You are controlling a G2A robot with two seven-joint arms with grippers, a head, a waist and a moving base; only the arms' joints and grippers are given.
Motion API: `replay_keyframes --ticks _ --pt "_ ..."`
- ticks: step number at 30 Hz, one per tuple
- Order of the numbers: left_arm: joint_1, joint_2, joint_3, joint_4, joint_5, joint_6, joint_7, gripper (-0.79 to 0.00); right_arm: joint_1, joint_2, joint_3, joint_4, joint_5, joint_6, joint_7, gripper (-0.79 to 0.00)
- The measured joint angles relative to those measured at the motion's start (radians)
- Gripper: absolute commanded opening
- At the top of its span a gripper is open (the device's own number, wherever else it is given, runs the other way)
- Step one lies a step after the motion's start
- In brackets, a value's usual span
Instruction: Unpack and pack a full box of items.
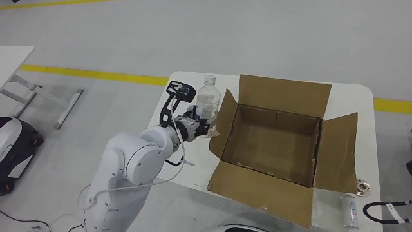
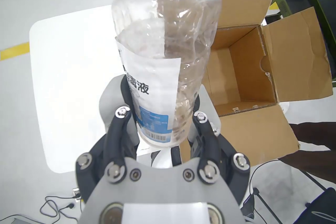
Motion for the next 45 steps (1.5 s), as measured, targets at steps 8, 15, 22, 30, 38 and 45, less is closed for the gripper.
replay_keyframes --ticks 8,15,22,30,38,45 --pt "0.001 0.000 -0.001 0.000 0.003 0.000 -0.001 -0.785 0.000 0.000 0.000 0.000 0.000 0.000 0.000 -0.785" --pt "0.001 -0.001 0.007 0.000 -0.009 -0.008 0.013 -0.785 0.000 0.000 0.000 0.000 0.000 0.000 0.000 -0.785" --pt "-0.118 -0.006 0.119 0.003 -0.151 -0.051 0.063 -0.785 0.000 0.000 0.000 0.000 0.000 0.000 0.000 -0.785" --pt "-0.313 -0.016 0.304 0.151 -0.270 -0.029 -0.053 -0.785 0.000 0.000 0.000 0.000 0.000 0.000 0.000 -0.785" --pt "-0.462 -0.045 0.525 0.436 -0.307 0.118 -0.105 -0.785 0.000 0.000 0.000 0.000 0.000 0.000 0.000 -0.785" --pt "-0.531 -0.065 0.621 0.624 -0.310 0.209 -0.120 -0.785 0.000 0.000 0.000 0.000 0.000 0.000 0.000 -0.785"
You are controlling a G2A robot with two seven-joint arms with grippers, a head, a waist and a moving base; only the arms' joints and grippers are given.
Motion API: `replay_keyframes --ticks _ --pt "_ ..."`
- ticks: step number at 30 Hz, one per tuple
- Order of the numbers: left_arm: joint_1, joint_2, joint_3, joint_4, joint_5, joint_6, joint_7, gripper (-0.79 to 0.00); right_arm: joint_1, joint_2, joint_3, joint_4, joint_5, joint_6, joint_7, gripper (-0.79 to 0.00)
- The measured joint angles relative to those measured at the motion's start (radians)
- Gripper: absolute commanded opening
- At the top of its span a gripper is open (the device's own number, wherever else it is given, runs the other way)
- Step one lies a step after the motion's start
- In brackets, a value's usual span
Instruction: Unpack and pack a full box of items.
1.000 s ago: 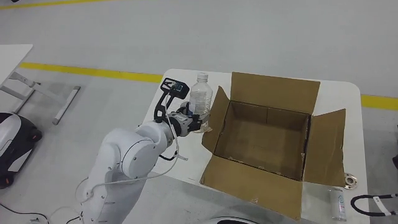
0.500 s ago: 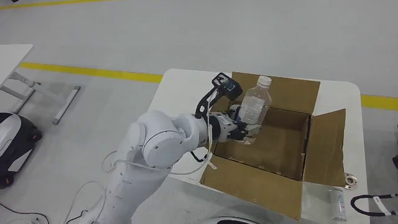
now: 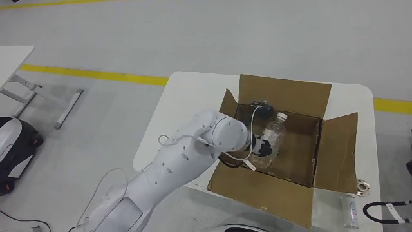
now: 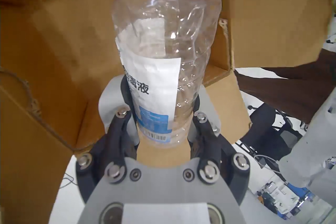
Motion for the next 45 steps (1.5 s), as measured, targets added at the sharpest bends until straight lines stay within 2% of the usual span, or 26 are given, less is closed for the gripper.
replay_keyframes --ticks 7,15,24,26,27,29,30,31,32,33,37,45 --pt "-0.040 -0.010 0.043 0.115 0.028 0.049 -0.002 -0.785 0.000 0.000 0.000 0.000 0.000 0.000 0.000 -0.785" --pt "-0.065 -0.017 0.072 0.152 0.041 0.075 -0.015 -0.785 0.000 0.000 0.000 0.000 0.000 0.000 0.000 -0.785" --pt "-0.091 -0.030 0.119 0.244 0.088 0.113 0.024 -0.785 0.000 0.000 0.000 0.000 0.000 0.000 0.000 -0.785" --pt "-0.094 -0.034 0.132 0.258 0.099 0.122 0.032 -0.677 0.000 0.000 0.000 0.000 0.000 0.000 0.000 -0.785" --pt "-0.095 -0.035 0.137 0.265 0.102 0.125 0.036 -0.671 0.000 0.000 0.000 0.000 0.000 0.000 0.000 -0.785" --pt "-0.100 -0.039 0.149 0.283 0.106 0.130 0.040 -0.597 0.000 0.000 0.000 0.000 0.000 0.000 0.000 -0.785" --pt "-0.101 -0.041 0.153 0.291 0.107 0.132 0.042 -0.459 0.000 0.000 0.000 0.000 0.000 0.000 0.000 -0.785" --pt "-0.103 -0.043 0.158 0.303 0.105 0.133 0.043 -0.203 0.000 0.000 0.000 0.000 0.000 0.000 0.000 -0.785" --pt "-0.105 -0.045 0.161 0.312 0.102 0.133 0.043 -0.052 0.000 0.000 0.000 0.000 0.000 0.000 0.000 -0.785" --pt "-0.107 -0.046 0.165 0.320 0.101 0.133 0.044 0.000 0.000 0.000 0.000 0.000 0.000 0.000 0.000 -0.785" --pt "-0.117 -0.053 0.176 0.345 0.095 0.137 0.047 0.000 0.000 0.000 0.000 0.000 0.000 0.000 0.000 -0.785" --pt "-0.126 -0.060 0.189 0.329 0.097 0.136 0.046 0.000 0.000 0.000 0.000 0.000 0.000 0.000 0.000 -0.785"
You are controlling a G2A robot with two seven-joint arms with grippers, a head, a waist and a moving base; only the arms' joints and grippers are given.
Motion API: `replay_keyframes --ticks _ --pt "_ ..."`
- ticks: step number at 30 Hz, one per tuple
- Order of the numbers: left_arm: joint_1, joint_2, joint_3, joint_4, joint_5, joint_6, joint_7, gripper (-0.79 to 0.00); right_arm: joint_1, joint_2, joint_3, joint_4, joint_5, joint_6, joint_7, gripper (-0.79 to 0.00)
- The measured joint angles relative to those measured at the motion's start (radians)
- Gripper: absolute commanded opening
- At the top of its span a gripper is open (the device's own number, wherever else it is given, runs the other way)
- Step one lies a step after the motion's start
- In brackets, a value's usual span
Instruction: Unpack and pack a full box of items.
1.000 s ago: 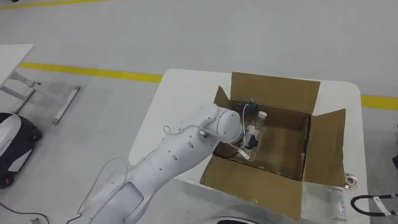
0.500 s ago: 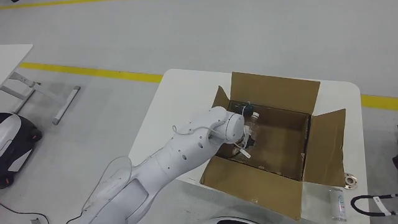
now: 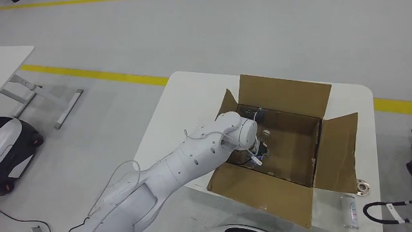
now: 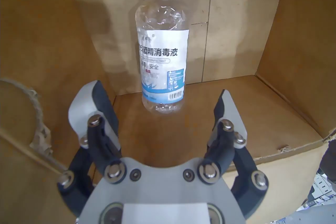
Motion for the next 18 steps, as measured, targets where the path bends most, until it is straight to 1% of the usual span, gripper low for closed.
replay_keyframes --ticks 3,6,9,13,15,16,18 --pt "0.003 0.004 -0.003 -0.042 0.021 -0.011 -0.011 0.000 0.000 0.000 0.000 0.000 0.000 0.000 0.000 -0.785" --pt "0.019 0.015 -0.006 -0.124 0.075 -0.041 -0.036 0.000 -0.001 0.001 0.000 0.002 -0.003 0.000 0.003 -0.785" --pt "0.055 0.032 -0.021 -0.234 0.143 -0.108 -0.027 0.000 -0.001 0.006 0.009 0.003 -0.038 -0.004 0.050 -0.785" --pt "0.134 0.065 -0.034 -0.384 0.338 -0.193 -0.025 0.000 0.011 0.016 0.032 -0.016 -0.098 -0.019 0.177 -0.785" --pt "0.175 0.078 -0.052 -0.450 0.397 -0.222 -0.026 0.000 0.016 0.021 0.045 -0.017 -0.113 -0.026 0.255 -0.785" --pt "0.202 0.085 -0.066 -0.495 0.426 -0.244 -0.020 0.000 0.021 0.024 0.053 -0.014 -0.119 -0.031 0.314 -0.785" --pt "0.243 0.096 -0.091 -0.555 0.462 -0.279 -0.006 0.000 0.030 0.030 0.063 -0.010 -0.130 -0.051 0.404 -0.785"
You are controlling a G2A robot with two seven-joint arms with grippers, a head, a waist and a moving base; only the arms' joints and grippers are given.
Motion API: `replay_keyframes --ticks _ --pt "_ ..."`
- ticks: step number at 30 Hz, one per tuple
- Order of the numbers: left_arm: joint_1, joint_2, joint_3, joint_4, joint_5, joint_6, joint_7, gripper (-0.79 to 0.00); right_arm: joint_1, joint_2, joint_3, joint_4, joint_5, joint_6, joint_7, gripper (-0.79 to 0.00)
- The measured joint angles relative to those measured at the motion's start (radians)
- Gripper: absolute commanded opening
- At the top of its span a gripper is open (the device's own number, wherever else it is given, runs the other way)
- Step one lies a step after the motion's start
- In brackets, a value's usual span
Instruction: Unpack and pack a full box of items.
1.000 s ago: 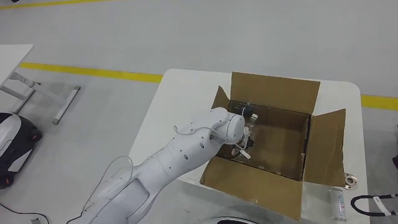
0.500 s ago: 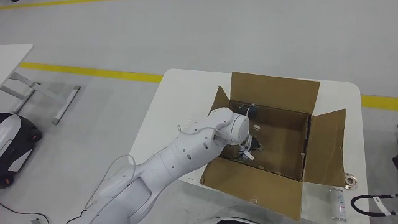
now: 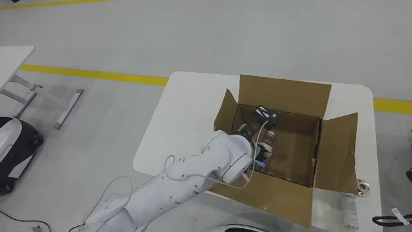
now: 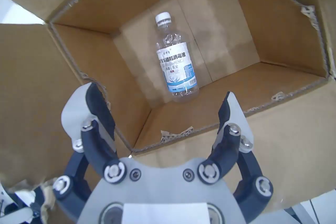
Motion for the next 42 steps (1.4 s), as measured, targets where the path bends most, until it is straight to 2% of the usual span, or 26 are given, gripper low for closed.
replay_keyframes --ticks 4,10,21,24,28,31,37,42 --pt "0.091 0.019 -0.070 -0.117 0.029 -0.039 0.025 0.000 -0.002 0.012 0.018 0.029 -0.030 -0.059 0.127 -0.785" --pt "0.171 0.031 -0.155 -0.202 0.023 -0.063 0.045 0.000 -0.017 0.016 0.015 0.061 -0.056 -0.083 0.145 -0.785" --pt "0.179 0.032 -0.168 -0.207 0.017 -0.058 0.045 0.000 -0.026 0.019 0.000 0.057 -0.084 -0.099 0.143 -0.785" --pt "0.179 0.032 -0.168 -0.207 0.017 -0.058 0.045 0.000 -0.032 0.022 -0.039 0.048 -0.157 -0.098 0.218 -0.785" --pt "0.179 0.032 -0.168 -0.207 0.017 -0.058 0.045 0.000 -0.019 0.025 -0.100 0.032 -0.205 -0.092 0.435 -0.785" --pt "0.179 0.032 -0.168 -0.207 0.017 -0.058 0.045 0.000 0.011 0.028 -0.146 0.036 -0.202 -0.126 0.570 -0.785" --pt "0.179 0.032 -0.168 -0.207 0.017 -0.058 0.045 0.000 0.068 0.032 -0.208 0.084 -0.144 -0.170 0.693 -0.785" --pt "0.179 0.032 -0.168 -0.207 0.017 -0.058 0.045 0.000 0.085 0.038 -0.213 0.103 -0.087 -0.189 0.736 -0.785"
